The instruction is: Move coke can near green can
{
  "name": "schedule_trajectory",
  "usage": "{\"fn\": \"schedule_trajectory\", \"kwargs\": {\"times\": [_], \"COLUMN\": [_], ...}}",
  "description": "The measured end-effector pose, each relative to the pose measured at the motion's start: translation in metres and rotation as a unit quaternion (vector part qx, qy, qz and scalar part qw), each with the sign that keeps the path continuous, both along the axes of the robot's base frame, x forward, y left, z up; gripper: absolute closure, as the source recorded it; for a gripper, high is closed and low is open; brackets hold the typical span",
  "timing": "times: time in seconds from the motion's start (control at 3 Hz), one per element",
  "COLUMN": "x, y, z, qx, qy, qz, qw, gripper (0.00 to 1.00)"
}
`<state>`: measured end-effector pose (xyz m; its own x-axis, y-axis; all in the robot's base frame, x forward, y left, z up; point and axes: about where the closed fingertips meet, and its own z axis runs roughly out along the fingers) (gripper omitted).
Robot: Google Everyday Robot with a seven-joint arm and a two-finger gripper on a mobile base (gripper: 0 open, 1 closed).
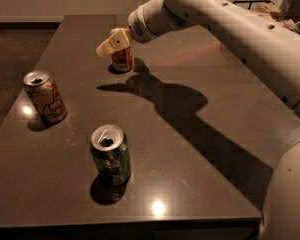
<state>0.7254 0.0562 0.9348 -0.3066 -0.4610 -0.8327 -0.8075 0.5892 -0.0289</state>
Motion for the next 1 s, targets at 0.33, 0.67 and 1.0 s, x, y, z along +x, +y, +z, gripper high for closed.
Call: {"fn": "schedule_trajectory", "kwargs": {"times": [0.33, 0.67, 1.0], "x": [0.013, 0.023, 0.026], "y": [0.009, 0.01, 0.009], "z": [-0.009, -0.018, -0.014], "qx": [0.001, -0.006, -0.005], "qy": [0.003, 0.005, -0.002], "qz": [0.0, -0.007, -0.01], "qw": [1.0, 0.9999, 0.9999], "gripper": [0.0, 0.17, 0.39]}}
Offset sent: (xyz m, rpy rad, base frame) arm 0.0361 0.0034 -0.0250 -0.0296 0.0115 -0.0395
